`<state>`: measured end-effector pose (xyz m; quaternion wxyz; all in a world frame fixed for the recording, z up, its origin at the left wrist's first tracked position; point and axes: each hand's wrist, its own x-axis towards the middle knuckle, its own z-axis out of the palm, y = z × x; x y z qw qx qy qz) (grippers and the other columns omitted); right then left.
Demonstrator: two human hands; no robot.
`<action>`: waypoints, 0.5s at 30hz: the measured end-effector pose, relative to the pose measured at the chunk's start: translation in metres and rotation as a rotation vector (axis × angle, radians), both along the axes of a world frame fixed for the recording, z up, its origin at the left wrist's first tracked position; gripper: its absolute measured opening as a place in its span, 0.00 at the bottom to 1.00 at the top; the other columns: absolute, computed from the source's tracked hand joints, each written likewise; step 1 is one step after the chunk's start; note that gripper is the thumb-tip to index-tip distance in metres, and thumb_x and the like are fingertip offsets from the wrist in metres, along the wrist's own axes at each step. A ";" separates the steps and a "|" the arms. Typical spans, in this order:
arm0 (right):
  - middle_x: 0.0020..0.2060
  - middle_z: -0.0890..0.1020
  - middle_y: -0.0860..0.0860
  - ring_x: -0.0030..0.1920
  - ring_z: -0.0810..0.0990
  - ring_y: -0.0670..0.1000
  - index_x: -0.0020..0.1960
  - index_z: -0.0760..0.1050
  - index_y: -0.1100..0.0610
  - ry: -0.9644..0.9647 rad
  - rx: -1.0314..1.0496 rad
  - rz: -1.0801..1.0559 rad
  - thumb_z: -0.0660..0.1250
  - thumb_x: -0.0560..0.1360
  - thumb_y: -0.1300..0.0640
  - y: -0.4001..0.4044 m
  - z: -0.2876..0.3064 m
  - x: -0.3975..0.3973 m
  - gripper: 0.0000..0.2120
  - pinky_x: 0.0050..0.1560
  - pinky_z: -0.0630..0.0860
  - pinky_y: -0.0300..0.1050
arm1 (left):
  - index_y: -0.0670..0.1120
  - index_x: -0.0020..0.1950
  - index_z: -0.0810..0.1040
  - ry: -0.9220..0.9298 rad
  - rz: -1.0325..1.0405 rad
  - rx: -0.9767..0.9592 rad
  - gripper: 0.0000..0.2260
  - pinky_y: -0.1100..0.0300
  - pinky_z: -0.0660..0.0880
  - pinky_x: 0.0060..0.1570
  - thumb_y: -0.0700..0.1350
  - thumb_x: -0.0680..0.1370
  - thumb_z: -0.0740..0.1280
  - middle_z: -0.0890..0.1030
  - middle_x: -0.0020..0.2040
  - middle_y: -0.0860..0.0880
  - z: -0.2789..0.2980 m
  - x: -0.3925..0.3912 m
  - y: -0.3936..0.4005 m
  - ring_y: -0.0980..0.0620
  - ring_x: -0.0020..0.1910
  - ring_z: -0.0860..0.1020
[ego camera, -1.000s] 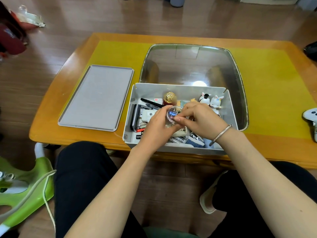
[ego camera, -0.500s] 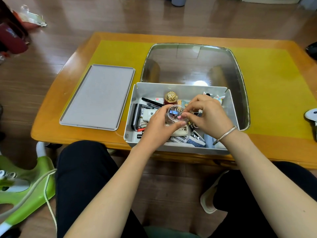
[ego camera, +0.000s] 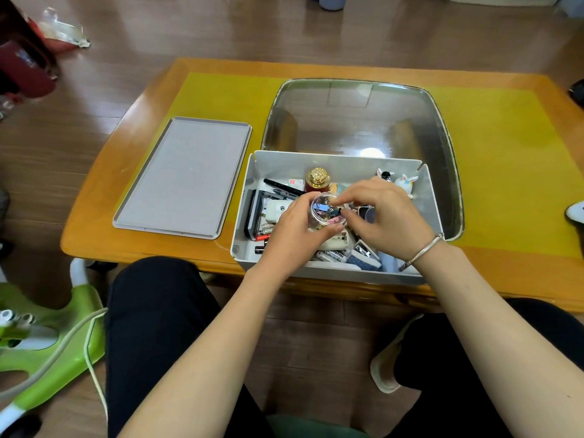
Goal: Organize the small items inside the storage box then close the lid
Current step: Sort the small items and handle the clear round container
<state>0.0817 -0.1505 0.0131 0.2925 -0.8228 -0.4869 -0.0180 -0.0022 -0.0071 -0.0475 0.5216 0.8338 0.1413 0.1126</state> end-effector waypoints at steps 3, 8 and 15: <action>0.40 0.81 0.42 0.47 0.76 0.54 0.54 0.81 0.55 0.016 -0.049 -0.009 0.65 0.72 0.66 0.000 -0.006 -0.001 0.13 0.52 0.68 0.51 | 0.53 0.65 0.70 -0.015 -0.015 -0.002 0.24 0.56 0.75 0.55 0.51 0.72 0.73 0.77 0.58 0.55 0.001 -0.001 0.000 0.56 0.55 0.76; 0.44 0.81 0.43 0.48 0.77 0.51 0.58 0.78 0.55 0.090 0.017 0.018 0.63 0.71 0.68 -0.002 -0.005 -0.005 0.18 0.53 0.68 0.46 | 0.52 0.66 0.68 -0.040 -0.009 -0.067 0.25 0.62 0.75 0.54 0.47 0.72 0.74 0.76 0.60 0.54 0.006 -0.002 0.000 0.56 0.57 0.77; 0.49 0.81 0.50 0.43 0.75 0.47 0.54 0.80 0.54 0.151 -0.023 -0.340 0.66 0.74 0.62 -0.032 -0.010 0.028 0.10 0.48 0.68 0.38 | 0.54 0.66 0.65 -0.072 0.006 -0.488 0.26 0.65 0.78 0.43 0.42 0.73 0.73 0.75 0.59 0.55 0.014 -0.006 0.014 0.59 0.52 0.80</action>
